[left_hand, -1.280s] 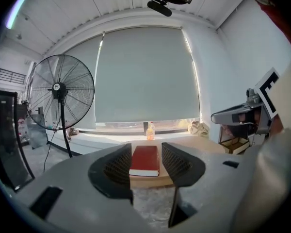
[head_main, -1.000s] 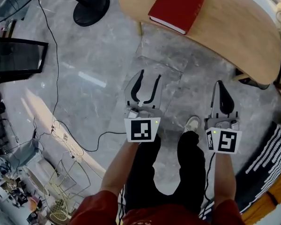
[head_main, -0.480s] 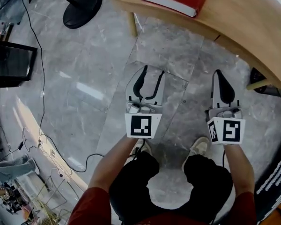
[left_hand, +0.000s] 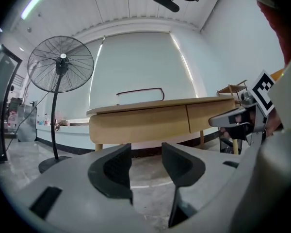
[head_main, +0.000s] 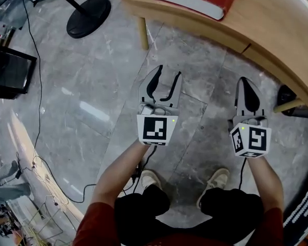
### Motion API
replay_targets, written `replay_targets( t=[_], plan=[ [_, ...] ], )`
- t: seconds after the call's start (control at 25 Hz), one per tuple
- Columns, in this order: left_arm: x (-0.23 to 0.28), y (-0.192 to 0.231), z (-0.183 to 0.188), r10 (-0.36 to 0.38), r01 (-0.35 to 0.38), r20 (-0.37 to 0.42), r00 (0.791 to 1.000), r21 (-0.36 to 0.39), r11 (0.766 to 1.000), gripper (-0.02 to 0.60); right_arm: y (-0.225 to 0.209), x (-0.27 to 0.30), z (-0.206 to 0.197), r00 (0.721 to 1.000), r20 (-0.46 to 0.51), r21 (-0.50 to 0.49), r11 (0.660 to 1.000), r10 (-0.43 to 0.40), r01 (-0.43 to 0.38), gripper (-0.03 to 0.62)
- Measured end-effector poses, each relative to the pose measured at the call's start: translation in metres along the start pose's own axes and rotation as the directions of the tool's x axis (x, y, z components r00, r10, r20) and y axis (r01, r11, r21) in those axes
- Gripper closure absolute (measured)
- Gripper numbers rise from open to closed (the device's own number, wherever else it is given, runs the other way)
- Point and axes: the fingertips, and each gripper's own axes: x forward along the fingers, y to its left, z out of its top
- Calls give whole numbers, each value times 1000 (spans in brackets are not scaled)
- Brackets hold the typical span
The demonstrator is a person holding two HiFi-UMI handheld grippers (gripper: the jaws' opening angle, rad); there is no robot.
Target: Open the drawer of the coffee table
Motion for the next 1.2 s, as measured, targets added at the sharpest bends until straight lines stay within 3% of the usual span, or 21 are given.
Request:
replay_targets(
  t=[0.28, 0.6, 0.88, 1.2],
  plan=[
    [14, -1, -12, -20, 20, 4, 1000, 30, 999, 393, 10, 12, 1, 1000, 20, 29, 1000, 7, -8, 599],
    [8, -1, -24, -27, 28, -18, 999, 62, 998, 393, 29, 16, -12, 998, 6, 11, 998, 58, -58, 599],
    [13, -12, -18, -47, 46, 9, 999, 81, 996, 393, 31, 15, -12, 997, 14, -7, 997, 73, -72, 599],
    [34, -20, -21, -74, 73, -6, 997, -137, 988, 393, 26, 16, -12, 997, 19, 10, 997, 81, -81, 599]
  ],
)
